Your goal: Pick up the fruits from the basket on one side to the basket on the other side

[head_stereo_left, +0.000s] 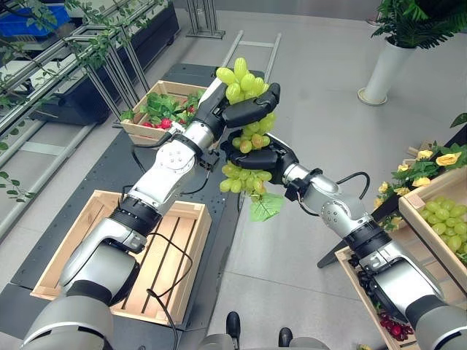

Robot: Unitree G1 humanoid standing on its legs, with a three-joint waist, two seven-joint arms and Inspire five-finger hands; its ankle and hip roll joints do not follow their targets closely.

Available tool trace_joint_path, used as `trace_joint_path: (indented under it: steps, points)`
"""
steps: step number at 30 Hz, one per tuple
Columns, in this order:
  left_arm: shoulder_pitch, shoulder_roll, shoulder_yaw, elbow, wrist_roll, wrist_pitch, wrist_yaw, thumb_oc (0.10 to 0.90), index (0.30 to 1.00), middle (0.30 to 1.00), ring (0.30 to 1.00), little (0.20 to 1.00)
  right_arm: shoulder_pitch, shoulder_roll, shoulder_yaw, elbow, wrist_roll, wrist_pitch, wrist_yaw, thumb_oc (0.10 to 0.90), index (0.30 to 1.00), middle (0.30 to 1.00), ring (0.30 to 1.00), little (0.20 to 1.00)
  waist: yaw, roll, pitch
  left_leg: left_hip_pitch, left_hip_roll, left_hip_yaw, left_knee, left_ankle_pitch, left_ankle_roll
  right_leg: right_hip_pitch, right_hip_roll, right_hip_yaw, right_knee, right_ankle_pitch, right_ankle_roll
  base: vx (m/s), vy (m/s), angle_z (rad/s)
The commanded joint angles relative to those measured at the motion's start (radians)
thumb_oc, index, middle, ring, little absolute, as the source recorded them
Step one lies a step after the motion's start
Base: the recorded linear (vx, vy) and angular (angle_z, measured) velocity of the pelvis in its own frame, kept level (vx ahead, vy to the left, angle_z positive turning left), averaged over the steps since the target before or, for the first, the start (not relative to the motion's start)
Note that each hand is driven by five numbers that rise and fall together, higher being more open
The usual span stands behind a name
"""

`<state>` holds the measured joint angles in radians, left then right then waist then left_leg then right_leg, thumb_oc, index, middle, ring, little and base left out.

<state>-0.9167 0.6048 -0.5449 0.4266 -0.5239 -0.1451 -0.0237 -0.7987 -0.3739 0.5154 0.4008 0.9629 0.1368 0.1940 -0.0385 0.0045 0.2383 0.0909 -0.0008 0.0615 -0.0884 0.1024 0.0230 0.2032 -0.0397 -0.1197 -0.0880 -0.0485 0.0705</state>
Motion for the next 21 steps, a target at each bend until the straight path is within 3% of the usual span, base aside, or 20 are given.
trace_joint_path:
  steps: [1, 9, 12, 16, 21]
  points:
    - [-0.148, -0.052, 0.039, 0.184, 0.013, -0.059, 0.085, 0.8, 0.9, 0.9, 0.9, 0.9, -0.061, 0.074, -0.056, 0.022, 0.078, -0.179, 0.002, 0.4, 0.3, 0.3, 0.3, 0.3, 0.008, 0.008, -0.189, 0.049, -0.037, -0.01, 0.001, -0.17, -0.019, -0.07, 0.04, 0.006, 0.001, 0.006, -0.028, 0.0, 0.0, 0.0]
    - [-0.109, -0.026, 0.084, 0.264, 0.054, -0.048, 0.138, 0.8, 0.9, 0.9, 0.9, 0.9, -0.019, 0.031, -0.093, 0.049, 0.084, -0.178, 0.014, 0.4, 0.3, 0.3, 0.3, 0.3, -0.003, 0.008, -0.187, 0.052, -0.035, 0.001, 0.001, -0.172, -0.019, -0.07, 0.041, 0.012, 0.001, 0.007, -0.026, 0.0, 0.001, 0.0]
    - [-0.087, -0.01, 0.103, 0.31, 0.045, -0.012, 0.153, 0.8, 0.9, 0.9, 0.9, 0.9, 0.008, 0.01, -0.114, 0.071, 0.086, -0.184, 0.032, 0.4, 0.3, 0.3, 0.3, 0.3, -0.011, 0.008, -0.184, 0.055, -0.033, 0.007, 0.001, -0.175, -0.02, -0.07, 0.041, 0.015, 0.001, 0.008, -0.026, 0.0, 0.0, 0.0]
    - [-0.051, 0.015, 0.144, 0.403, 0.045, 0.033, 0.143, 0.8, 0.9, 0.9, 0.9, 0.9, 0.043, -0.016, -0.132, 0.094, 0.087, -0.182, 0.049, 0.4, 0.3, 0.3, 0.3, 0.3, -0.025, 0.007, -0.181, 0.063, -0.031, 0.02, 0.001, -0.177, -0.022, -0.067, 0.043, 0.023, 0.001, 0.009, -0.025, 0.0, 0.0, 0.0]
    - [-0.012, 0.039, 0.167, 0.464, 0.066, 0.035, 0.121, 0.8, 0.9, 0.9, 0.9, 0.9, 0.082, -0.03, -0.146, 0.09, 0.072, -0.173, 0.046, 0.4, 0.3, 0.3, 0.3, 0.3, -0.036, 0.006, -0.18, 0.068, -0.029, 0.033, 0.001, -0.179, -0.023, -0.066, 0.043, 0.031, 0.001, 0.011, -0.024, 0.03, 0.004, -0.1]
